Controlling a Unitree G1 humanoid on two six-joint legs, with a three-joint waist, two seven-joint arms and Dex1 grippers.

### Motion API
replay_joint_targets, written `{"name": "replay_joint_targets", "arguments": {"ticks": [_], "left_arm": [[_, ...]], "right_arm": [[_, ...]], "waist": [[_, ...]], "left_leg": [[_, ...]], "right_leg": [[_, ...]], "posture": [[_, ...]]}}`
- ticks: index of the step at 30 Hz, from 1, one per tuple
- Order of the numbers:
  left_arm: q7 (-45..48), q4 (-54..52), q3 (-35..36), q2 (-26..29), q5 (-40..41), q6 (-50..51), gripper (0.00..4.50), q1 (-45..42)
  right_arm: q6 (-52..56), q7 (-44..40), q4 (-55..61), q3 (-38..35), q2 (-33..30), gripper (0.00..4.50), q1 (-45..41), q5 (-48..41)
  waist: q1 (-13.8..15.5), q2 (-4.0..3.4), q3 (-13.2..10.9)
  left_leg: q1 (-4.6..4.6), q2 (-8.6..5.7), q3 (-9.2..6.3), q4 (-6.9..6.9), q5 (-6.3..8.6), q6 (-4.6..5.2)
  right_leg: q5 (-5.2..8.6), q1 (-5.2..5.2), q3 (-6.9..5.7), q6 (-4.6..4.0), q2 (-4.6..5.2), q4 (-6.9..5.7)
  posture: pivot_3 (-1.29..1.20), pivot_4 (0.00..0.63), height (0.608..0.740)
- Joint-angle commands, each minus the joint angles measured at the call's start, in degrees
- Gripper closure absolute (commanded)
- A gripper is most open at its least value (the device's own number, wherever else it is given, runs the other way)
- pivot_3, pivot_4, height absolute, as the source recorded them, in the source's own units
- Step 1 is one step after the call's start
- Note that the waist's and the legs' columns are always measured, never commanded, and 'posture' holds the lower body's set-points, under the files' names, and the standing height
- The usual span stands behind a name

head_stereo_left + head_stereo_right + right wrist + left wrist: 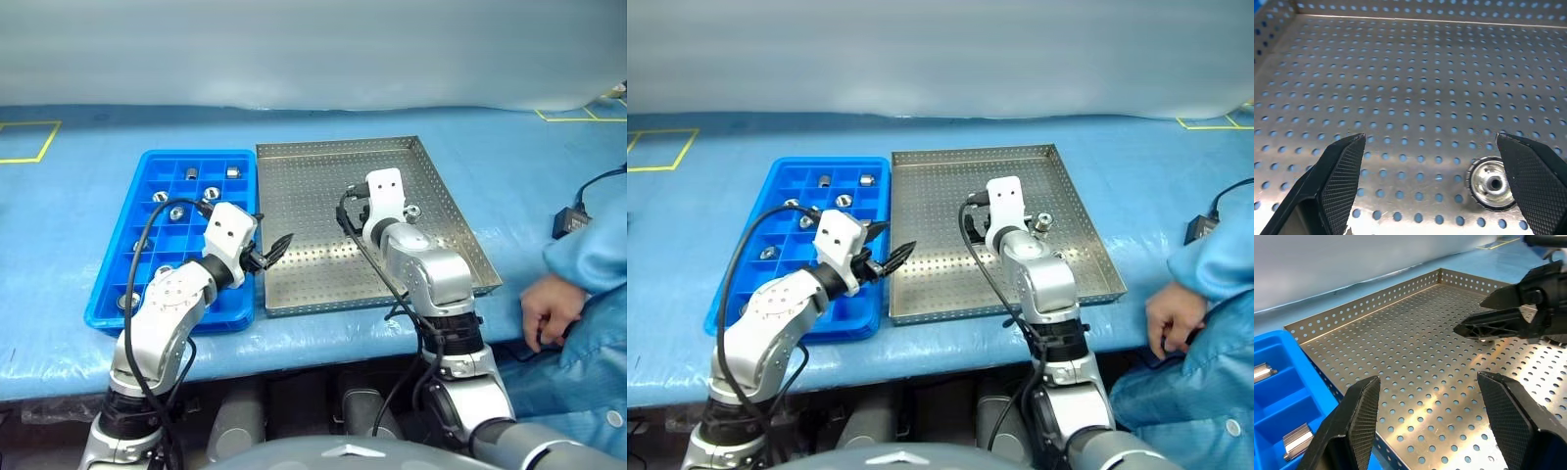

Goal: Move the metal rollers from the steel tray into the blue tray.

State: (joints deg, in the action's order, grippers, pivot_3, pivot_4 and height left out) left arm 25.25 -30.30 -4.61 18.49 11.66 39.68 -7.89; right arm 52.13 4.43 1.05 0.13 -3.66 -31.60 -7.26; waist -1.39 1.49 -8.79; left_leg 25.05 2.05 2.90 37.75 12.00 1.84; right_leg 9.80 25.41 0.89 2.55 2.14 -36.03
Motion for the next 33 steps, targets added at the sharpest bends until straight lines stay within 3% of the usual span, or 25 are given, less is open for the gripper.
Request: {"name": "replay_joint_targets", "arguments": {"ticks": [1, 15, 18, 21, 33], "left_arm": [[0.44, -0.7, -0.63, 0.05, 0.79, -1.75, 1.07, -0.6], [-0.34, -1.28, -0.65, 0.63, 0.45, -2.33, 1.07, 0.53], [-0.47, -1.23, -0.65, 0.63, 0.41, -2.33, 1.03, 0.58], [-0.61, -1.24, -0.59, 0.64, 0.41, -2.27, 1.03, 0.72], [-0.97, -0.67, -0.51, 0.64, 0.25, -2.38, 1.03, 0.71]], "right_arm": [[-3.83, 4.03, -3.57, -3.0, 1.17, 0.0, -2.8, 1.98], [-7.88, 7.51, -13.2, -8.21, 4.6, 0.0, -4.74, 2.13], [-8.6, 7.84, -14.56, -8.91, 5.04, 0.58, -5.05, 2.11], [-8.26, 7.87, -14.24, -8.72, 5.24, 1.53, -5.05, 2.33], [-7.77, 7.01, -12.49, -8.64, 5.56, 1.53, -4.35, 2.0]], "waist": [[-0.07, 0.0, 0.0], [-0.8, -0.05, 0.0], [-0.72, -0.06, -0.01], [-0.75, -0.07, -0.01], [-0.81, -0.08, -0.01]], "left_leg": [[0.0, 0.0, -0.01, 0.01, 0.0, 0.0], [-0.05, 0.01, -0.02, -0.04, 0.0, 0.0], [-0.05, 0.02, -0.03, -0.05, 0.0, 0.0], [-0.03, 0.02, -0.03, -0.05, 0.0, 0.0], [-0.04, 0.03, -0.03, -0.06, 0.0, 0.0]], "right_leg": [[0.0, 0.0, 0.0, 0.02, 0.0, 0.0], [0.0, -0.02, 0.02, 0.02, -0.07, 0.0], [0.0, -0.02, 0.02, 0.01, -0.07, 0.0], [0.0, -0.01, 0.03, 0.01, -0.06, 0.01], [0.0, -0.01, 0.03, 0.01, -0.07, 0.01]], "posture": [[-0.02, 0.15, 0.74], [0.0, 0.15, 0.74], [0.0, 0.15, 0.74], [0.0, 0.15, 0.74], [-0.01, 0.15, 0.74]]}}
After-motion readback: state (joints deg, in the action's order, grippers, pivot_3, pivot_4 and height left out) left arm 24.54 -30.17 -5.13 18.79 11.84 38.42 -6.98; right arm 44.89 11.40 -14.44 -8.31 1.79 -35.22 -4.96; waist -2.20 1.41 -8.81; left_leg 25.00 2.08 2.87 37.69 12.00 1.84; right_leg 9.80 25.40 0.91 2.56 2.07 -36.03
